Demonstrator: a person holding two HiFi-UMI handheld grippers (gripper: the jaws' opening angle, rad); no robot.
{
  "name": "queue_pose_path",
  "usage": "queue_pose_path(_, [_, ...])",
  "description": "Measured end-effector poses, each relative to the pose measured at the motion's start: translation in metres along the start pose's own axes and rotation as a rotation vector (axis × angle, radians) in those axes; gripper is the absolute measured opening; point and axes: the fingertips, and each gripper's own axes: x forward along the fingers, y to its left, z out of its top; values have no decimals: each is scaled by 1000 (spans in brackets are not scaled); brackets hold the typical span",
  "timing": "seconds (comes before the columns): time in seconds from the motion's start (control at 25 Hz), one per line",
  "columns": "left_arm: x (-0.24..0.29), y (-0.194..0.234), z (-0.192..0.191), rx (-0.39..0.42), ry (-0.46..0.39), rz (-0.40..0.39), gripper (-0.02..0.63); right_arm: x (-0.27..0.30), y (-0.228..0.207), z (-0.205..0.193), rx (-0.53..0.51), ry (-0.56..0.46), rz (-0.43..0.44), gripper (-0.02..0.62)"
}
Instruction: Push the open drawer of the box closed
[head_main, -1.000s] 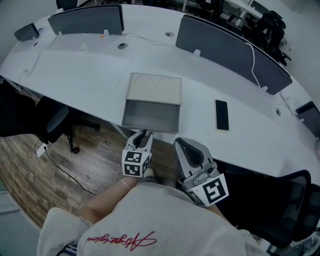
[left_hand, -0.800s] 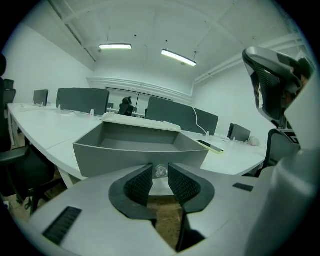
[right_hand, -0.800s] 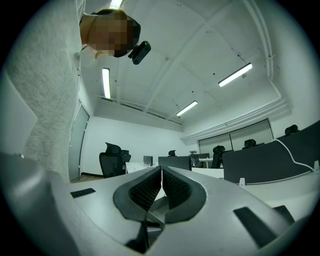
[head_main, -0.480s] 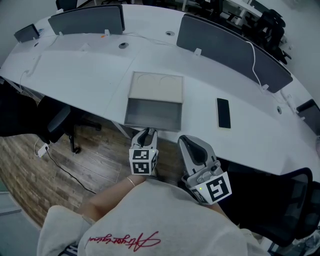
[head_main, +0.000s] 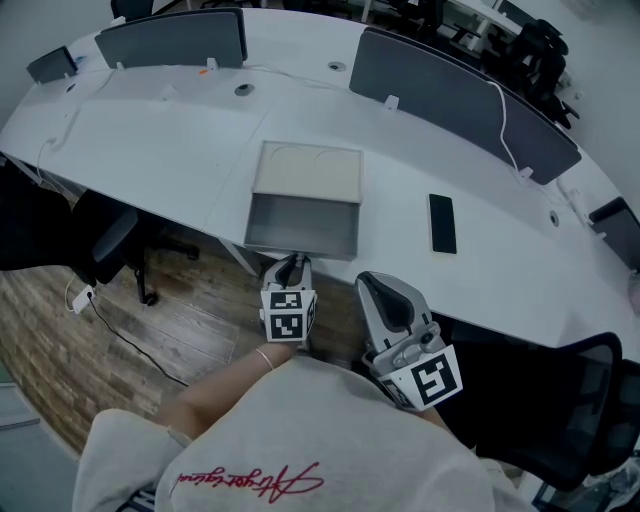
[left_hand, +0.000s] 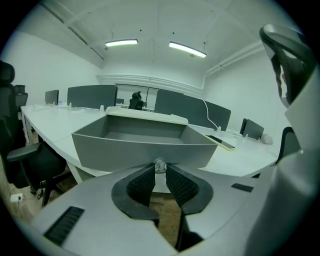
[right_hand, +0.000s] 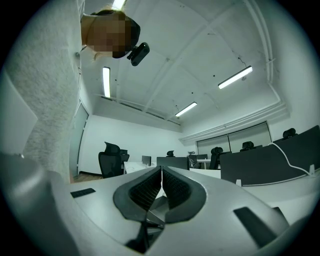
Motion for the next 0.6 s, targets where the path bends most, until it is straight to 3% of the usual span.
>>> queue_pose_path(0.2, [0,0,1,29,8,-21,79,1,3,1,-5,-2,12,18])
queue_pose_path(0.6, [0,0,5,8,15,-59,78,2,2,5,-19,-22,11,18])
